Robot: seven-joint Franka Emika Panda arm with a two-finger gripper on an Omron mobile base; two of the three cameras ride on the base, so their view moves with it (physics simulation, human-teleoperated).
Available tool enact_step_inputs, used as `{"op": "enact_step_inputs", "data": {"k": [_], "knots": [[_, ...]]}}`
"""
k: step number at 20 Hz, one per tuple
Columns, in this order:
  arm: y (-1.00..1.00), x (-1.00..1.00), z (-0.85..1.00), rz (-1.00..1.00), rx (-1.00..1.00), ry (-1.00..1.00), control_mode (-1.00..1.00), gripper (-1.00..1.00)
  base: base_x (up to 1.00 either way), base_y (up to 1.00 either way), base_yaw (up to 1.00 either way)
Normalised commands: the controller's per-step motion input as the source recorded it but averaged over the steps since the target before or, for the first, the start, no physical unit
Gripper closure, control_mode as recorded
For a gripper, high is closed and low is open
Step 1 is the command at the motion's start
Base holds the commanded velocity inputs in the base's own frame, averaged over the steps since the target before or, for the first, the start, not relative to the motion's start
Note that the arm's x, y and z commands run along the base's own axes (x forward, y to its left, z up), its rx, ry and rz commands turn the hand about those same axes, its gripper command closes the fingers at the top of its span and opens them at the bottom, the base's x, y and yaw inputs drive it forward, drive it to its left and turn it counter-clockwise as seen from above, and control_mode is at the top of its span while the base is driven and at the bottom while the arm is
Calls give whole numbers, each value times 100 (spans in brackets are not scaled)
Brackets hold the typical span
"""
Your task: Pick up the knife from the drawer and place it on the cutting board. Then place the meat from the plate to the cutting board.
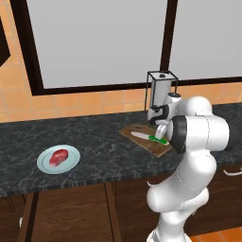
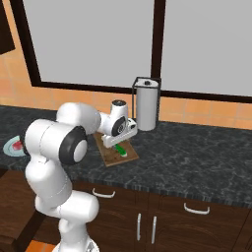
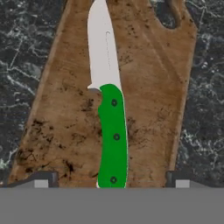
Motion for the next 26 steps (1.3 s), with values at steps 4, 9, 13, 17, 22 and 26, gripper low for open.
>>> {"op": "enact_step_inputs", "data": {"k": [4, 9, 13, 17, 22, 26], "knots": [[51, -46, 39, 0, 2, -6, -100, -100, 0, 0, 0], [95, -38, 4, -5, 1, -6, -100, -100, 0, 0, 0], [99, -25, 3, -12, 4, -1, -100, -100, 0, 0, 0], [100, -25, 1, -15, 3, 0, -100, -100, 0, 0, 0], [100, -19, 4, -14, 0, 1, -100, -100, 0, 0, 0], [100, -29, 1, -12, 0, 3, -100, -100, 0, 0, 0]]}}
